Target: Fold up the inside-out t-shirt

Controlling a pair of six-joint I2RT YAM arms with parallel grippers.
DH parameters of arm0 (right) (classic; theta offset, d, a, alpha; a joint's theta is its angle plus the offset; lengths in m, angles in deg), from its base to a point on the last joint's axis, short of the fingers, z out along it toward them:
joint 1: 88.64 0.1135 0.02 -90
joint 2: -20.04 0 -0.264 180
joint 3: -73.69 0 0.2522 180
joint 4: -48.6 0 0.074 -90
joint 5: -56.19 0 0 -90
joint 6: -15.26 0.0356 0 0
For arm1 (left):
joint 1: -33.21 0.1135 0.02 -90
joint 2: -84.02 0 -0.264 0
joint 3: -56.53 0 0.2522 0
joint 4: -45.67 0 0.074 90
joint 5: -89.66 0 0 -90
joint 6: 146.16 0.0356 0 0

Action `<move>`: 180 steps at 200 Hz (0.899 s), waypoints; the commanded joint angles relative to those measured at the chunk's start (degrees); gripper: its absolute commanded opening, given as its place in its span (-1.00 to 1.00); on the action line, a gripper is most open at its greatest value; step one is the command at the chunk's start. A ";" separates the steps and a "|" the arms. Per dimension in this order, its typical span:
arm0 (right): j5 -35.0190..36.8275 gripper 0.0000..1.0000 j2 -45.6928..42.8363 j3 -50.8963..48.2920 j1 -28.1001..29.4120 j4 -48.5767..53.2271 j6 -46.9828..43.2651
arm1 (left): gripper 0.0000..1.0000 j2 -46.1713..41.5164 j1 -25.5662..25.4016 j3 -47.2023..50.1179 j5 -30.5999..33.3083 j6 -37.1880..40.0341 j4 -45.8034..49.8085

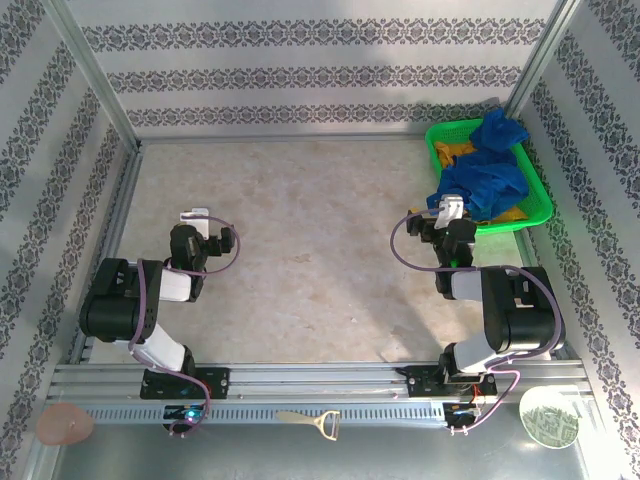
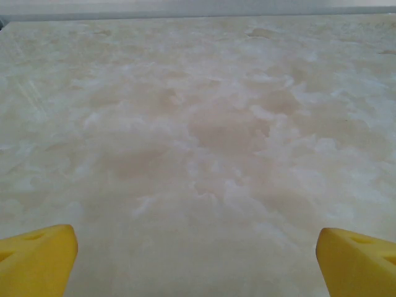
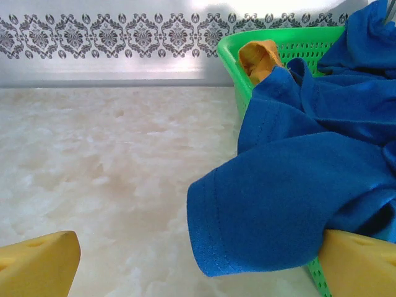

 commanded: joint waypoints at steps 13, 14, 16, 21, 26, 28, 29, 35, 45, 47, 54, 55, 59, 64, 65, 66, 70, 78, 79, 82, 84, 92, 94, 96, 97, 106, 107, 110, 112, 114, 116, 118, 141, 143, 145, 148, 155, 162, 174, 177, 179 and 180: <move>-0.19 0.97 0.91 -0.18 0.34 1.39 1.00 | 0.99 -0.16 0.26 -0.35 -0.62 0.67 -2.57; -0.19 0.97 0.91 -0.18 0.29 1.40 1.04 | 0.99 -0.16 0.23 -0.35 -0.62 0.67 -2.57; -0.19 0.97 0.95 -0.18 0.33 1.36 1.00 | 0.99 -0.16 0.22 -0.35 -0.62 0.67 -2.57; -0.19 0.97 0.91 -0.18 0.34 1.30 1.02 | 0.99 -0.16 0.22 -0.35 -0.62 0.67 -2.57; -0.19 0.97 0.91 -0.18 0.33 1.39 1.02 | 0.99 -0.14 0.21 -0.35 -0.62 0.67 -2.57; -0.19 0.97 0.91 -0.18 0.33 1.36 0.99 | 0.99 -0.16 0.23 -0.35 -0.62 0.67 -2.55; -0.19 0.97 0.91 -0.18 0.34 1.38 0.99 | 0.99 -0.16 0.22 -0.35 -0.62 0.67 -2.56; -0.19 0.97 0.91 -0.18 0.34 1.35 0.99 | 0.99 -0.12 0.21 -0.35 -0.62 0.67 -2.57; -0.19 0.97 0.91 -0.18 0.32 1.37 1.05 | 0.99 -0.16 0.21 -0.35 -0.62 0.67 -2.57; -0.19 0.97 0.91 -0.18 0.33 1.38 1.07 | 0.99 -0.16 0.21 -0.35 -0.62 0.67 -2.57; -0.19 0.97 0.93 -0.18 0.33 1.40 1.03 | 0.99 -0.16 0.21 -0.35 -0.62 0.67 -2.49; -0.19 0.97 0.92 -0.18 0.33 1.40 1.01 | 0.99 -0.16 0.21 -0.35 -0.62 0.67 -2.48; -0.19 0.97 0.91 -0.18 0.34 1.41 1.04 | 0.99 -0.16 0.26 -0.42 -0.62 0.67 -2.48; -0.20 0.97 0.92 -0.18 0.34 1.40 0.99 | 0.99 -0.10 0.21 -0.43 -0.62 0.67 -2.42; -0.20 0.97 0.91 -0.18 0.34 1.40 0.99 | 0.99 -0.13 0.21 -0.43 -0.62 0.67 -2.45; -0.19 0.97 0.91 -0.18 0.34 1.36 1.03 | 0.99 -0.15 0.21 -0.43 -0.62 0.67 -2.42; -0.19 0.97 0.99 -0.18 0.32 1.40 1.03 | 0.99 -0.12 0.21 -0.43 -0.64 0.67 -2.48; -0.19 0.97 1.04 -0.09 0.34 1.40 1.05 | 0.99 -0.13 0.21 -0.39 -0.65 0.66 -2.48; -0.19 0.97 1.02 -0.09 0.34 1.41 1.06 | 0.99 -0.10 0.21 -0.37 -0.63 0.62 -2.48; -0.19 0.97 0.96 -0.12 0.34 1.39 1.07 | 0.99 -0.16 0.21 -0.35 -0.58 0.54 -2.44; -0.19 0.97 0.97 -0.14 0.32 1.40 1.03 | 0.99 -0.10 0.21 -0.35 -0.39 0.50 -2.52; -0.19 0.97 1.04 -0.10 0.32 1.41 0.99 | 0.99 -0.16 0.21 -0.30 1.17 0.07 -2.61; -0.19 0.97 1.01 -0.09 0.33 1.41 1.03 | 0.99 -0.23 0.21 -0.27 1.39 -0.05 -2.73; -0.19 0.97 1.04 -0.09 0.34 1.41 1.00 | 0.99 -0.25 0.21 -0.15 1.57 -0.15 -2.85; -0.19 0.97 1.07 -0.09 0.29 1.36 0.99 | 0.99 -0.25 0.21 -0.07 1.71 -0.18 -2.98; -0.19 0.97 1.04 -0.09 0.34 1.50 1.07 | 0.99 -0.16 0.21 0.54 3.55 -0.87 -4.34; -0.19 0.97 1.11 -0.09 0.34 1.50 1.07 | 0.99 -0.16 0.21 0.63 3.75 -0.98 -4.47; -0.26 0.97 1.13 -0.03 0.34 1.46 1.09 | 0.99 -0.16 0.21 0.81 4.45 -1.38 -4.83; -0.23 0.97 1.10 -0.01 0.27 1.44 1.12 | 0.99 -0.23 0.21 0.97 5.04 -1.67 -5.07; -0.20 0.97 1.09 -0.01 0.32 1.48 1.13 | 0.99 -0.25 0.21 1.10 5.56 -1.94 -5.26; -0.26 0.97 1.11 -0.01 0.33 1.47 1.09 | 0.99 -0.25 0.21 1.20 5.98 -2.09 -5.53; -0.27 0.97 1.11 -0.01 0.34 1.53 1.08 | 0.99 -0.21 0.21 1.29 6.17 -2.18 -5.73; -0.19 0.97 1.09 0.08 0.34 1.58 1.13 | 0.99 -0.15 0.29 1.14 6.36 -2.15 -5.47; -0.26 0.97 1.09 0.08 0.34 1.58 1.09 | 0.99 -0.16 0.30 1.15 6.33 -2.14 -5.47; -0.21 0.97 1.09 0.08 0.34 1.58 1.12 | 0.99 -0.16 0.30 1.15 6.35 -2.14 -5.43; -0.19 0.97 1.16 0.08 0.34 1.58 1.13 | 0.99 -0.23 0.30 1.15 6.41 -2.14 -5.30; -0.19 0.97 1.18 0.09 0.34 1.67 1.08 | 0.99 -0.17 0.34 1.19 6.31 -2.24 -5.50; -0.19 0.97 1.23 0.17 0.33 1.76 1.09 | 0.99 -0.14 0.37 1.17 6.15 -2.30 -5.58; -0.19 0.97 1.25 0.17 0.29 1.76 1.11 | 0.99 -0.25 0.69 1.22 5.42 -2.53 -5.48; -0.19 0.97 1.21 0.17 0.33 1.76 1.10 | 0.99 -0.25 0.73 1.23 5.36 -2.50 -5.57; -0.19 0.97 1.23 0.17 0.34 1.76 1.12 | 0.99 -0.21 0.74 1.24 5.36 -2.54 -5.58; -0.19 0.97 1.20 0.17 0.34 1.76 1.10 | 0.99 -0.19 0.74 1.24 5.36 -2.56 -5.62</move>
